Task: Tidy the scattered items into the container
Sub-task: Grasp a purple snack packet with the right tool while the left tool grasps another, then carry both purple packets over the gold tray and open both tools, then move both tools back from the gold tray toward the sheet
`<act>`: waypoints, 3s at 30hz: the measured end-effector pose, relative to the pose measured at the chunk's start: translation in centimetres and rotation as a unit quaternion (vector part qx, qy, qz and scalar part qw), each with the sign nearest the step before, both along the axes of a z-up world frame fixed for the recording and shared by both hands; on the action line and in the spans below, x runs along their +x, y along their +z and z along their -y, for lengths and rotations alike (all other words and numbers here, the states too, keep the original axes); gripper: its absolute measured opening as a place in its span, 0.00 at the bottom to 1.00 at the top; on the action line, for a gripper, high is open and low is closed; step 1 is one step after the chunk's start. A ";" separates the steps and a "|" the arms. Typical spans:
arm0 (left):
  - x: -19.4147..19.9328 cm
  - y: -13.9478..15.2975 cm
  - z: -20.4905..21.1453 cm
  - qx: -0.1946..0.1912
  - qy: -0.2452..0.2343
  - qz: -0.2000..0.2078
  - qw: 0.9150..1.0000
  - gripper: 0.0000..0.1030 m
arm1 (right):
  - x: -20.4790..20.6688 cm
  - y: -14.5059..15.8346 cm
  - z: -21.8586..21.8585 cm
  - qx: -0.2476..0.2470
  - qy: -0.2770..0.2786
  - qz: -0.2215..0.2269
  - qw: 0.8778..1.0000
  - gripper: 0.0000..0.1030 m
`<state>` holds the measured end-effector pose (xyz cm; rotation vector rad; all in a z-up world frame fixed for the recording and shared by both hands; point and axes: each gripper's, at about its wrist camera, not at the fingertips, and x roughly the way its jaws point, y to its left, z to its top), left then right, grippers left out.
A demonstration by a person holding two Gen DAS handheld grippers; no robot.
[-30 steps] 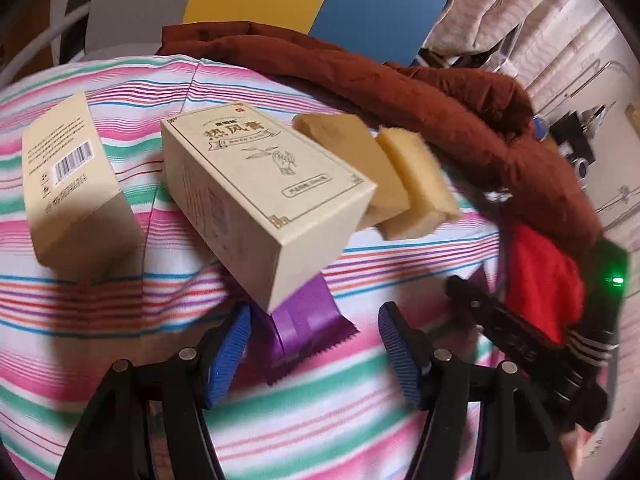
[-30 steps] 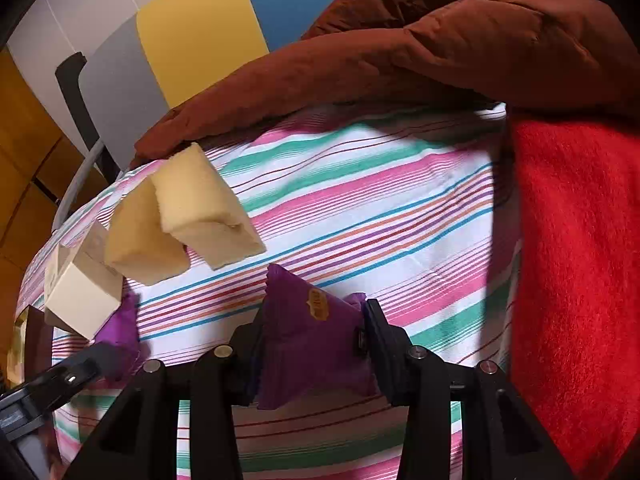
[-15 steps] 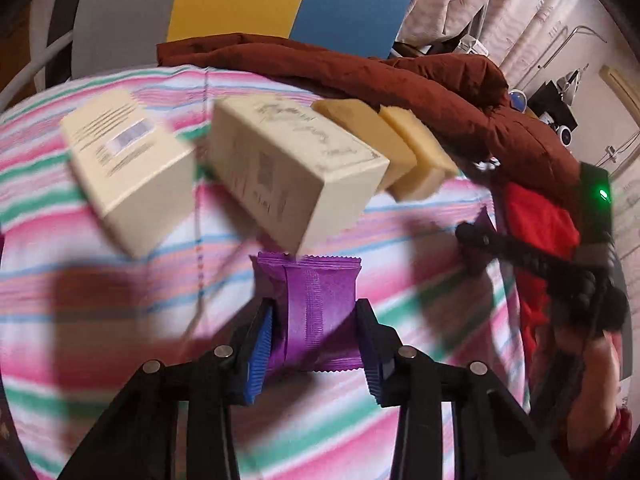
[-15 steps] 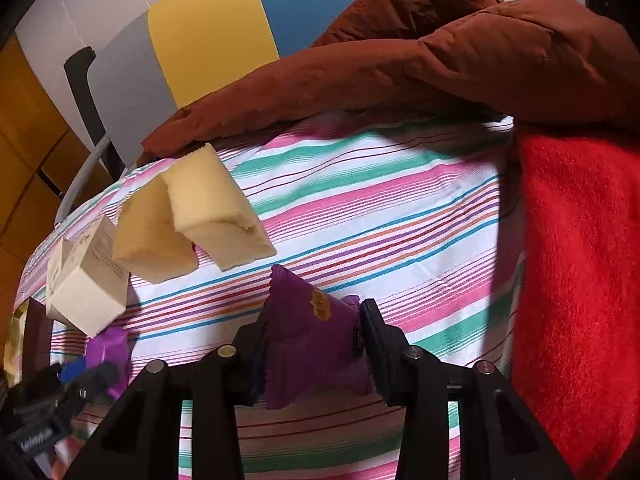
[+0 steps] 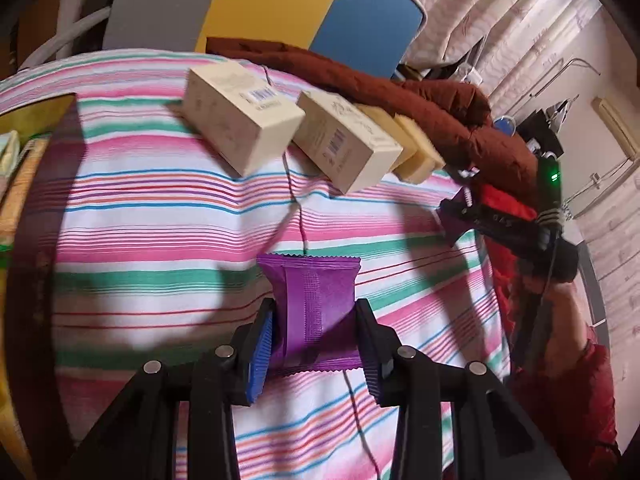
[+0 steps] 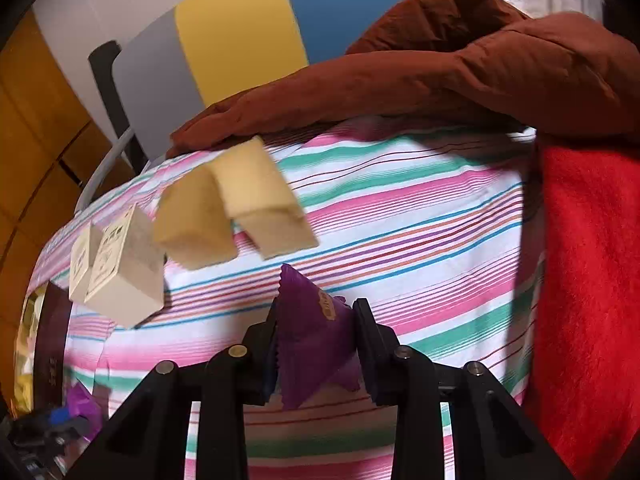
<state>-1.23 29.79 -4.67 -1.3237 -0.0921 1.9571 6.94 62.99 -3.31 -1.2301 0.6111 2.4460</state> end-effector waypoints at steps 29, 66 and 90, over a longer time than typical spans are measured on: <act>-1.5 4.8 20.3 0.056 0.113 -0.040 0.991 0.37 | -3.5 6.8 27.1 -0.080 0.235 -0.087 0.965 0.32; -0.9 2.9 25.2 0.037 0.140 -0.014 0.989 0.53 | -8.0 5.9 37.4 -0.037 0.283 -0.089 0.954 0.54; -0.6 4.6 16.1 0.021 0.083 -0.021 0.996 0.55 | -4.3 5.4 15.1 0.066 0.101 -0.072 0.990 0.65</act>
